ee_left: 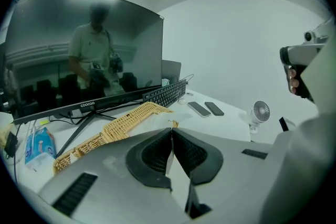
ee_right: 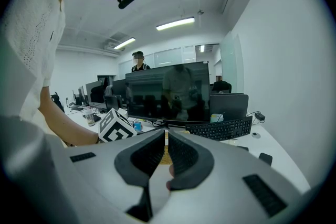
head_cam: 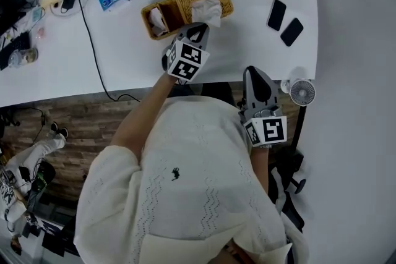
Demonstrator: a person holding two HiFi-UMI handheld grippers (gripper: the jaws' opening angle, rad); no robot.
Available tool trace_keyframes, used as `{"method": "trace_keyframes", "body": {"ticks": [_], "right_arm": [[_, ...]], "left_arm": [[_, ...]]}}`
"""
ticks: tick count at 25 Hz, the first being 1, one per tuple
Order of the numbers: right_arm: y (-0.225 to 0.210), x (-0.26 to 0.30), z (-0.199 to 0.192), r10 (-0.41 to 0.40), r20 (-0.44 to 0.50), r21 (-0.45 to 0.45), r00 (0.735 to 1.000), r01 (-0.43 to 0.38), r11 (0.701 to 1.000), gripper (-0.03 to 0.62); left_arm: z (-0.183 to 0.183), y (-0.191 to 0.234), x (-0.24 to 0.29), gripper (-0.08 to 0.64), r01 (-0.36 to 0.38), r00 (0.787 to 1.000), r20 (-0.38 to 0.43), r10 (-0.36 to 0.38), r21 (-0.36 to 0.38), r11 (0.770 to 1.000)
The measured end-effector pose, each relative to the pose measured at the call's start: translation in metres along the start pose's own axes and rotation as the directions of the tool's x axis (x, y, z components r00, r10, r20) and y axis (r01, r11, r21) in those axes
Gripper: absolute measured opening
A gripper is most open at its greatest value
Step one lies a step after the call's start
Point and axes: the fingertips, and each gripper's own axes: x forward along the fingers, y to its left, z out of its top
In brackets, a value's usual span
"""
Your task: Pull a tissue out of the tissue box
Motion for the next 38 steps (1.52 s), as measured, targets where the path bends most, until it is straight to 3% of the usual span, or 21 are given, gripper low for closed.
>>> {"method": "trace_keyframes", "body": {"ticks": [20,38], "right_arm": [[0.021,-0.002,-0.001,0.005,0.013,-0.002,1.0,-0.005,1.0,0.017],[0.04,0.003,0.006,0.05,0.056,0.013,0.997,-0.051,0.999,0.015]], "left_arm": [[-0.001,-0.006,-0.029,0.015,0.034,0.998,0.06,-0.031,-0.044,0.998],[0.0,0.008,-0.074,0.015,0.001,0.993,0.116,0.007,-0.069,0.998]]}}
